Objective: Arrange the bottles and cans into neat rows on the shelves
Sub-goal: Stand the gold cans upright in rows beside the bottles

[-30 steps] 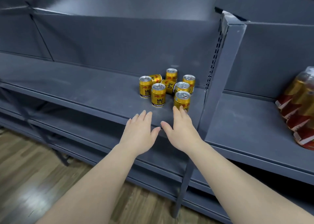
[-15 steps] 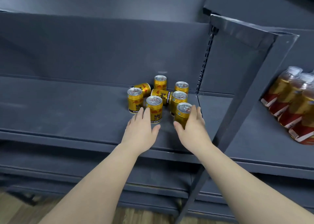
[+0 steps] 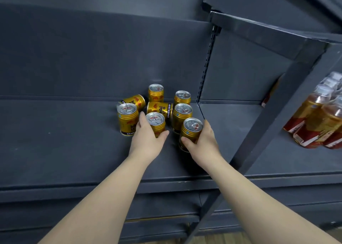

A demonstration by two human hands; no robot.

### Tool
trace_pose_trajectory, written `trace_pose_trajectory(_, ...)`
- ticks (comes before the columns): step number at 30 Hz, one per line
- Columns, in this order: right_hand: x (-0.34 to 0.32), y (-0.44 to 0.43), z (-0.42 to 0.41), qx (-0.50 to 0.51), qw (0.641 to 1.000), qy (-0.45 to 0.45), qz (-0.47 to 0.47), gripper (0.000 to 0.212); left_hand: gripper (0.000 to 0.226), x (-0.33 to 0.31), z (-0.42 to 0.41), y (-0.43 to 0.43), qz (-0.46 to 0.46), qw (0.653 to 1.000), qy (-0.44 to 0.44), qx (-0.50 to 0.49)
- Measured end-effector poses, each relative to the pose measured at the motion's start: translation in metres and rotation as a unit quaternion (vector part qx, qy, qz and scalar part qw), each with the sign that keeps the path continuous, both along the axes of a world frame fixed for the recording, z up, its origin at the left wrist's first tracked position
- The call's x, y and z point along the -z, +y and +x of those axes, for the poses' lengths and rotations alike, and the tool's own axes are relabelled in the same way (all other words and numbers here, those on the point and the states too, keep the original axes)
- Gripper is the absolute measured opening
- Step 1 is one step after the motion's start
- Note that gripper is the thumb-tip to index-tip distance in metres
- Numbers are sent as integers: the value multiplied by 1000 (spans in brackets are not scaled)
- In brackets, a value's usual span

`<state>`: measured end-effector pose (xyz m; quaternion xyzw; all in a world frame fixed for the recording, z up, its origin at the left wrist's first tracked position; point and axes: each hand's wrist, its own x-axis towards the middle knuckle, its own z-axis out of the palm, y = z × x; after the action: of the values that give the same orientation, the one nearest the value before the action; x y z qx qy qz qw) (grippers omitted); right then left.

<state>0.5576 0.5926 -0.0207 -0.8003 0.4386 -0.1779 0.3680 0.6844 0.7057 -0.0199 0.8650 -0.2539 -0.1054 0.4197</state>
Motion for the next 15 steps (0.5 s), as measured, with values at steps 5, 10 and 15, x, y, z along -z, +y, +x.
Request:
trace_pose_trajectory(5,3,-3,5,10,1000,-14,13,91,104,2,6,-10,6,1000,-12,-15)
trace_pose_trajectory(10,2,-2,5,8,999,-25,25,80,91,4,5,-12,10,999,-40,-15)
trace_pose_trajectory(15,-1,-2,4,8,999,-35,25,76,83,3,4,-10,4,999,-52,-17)
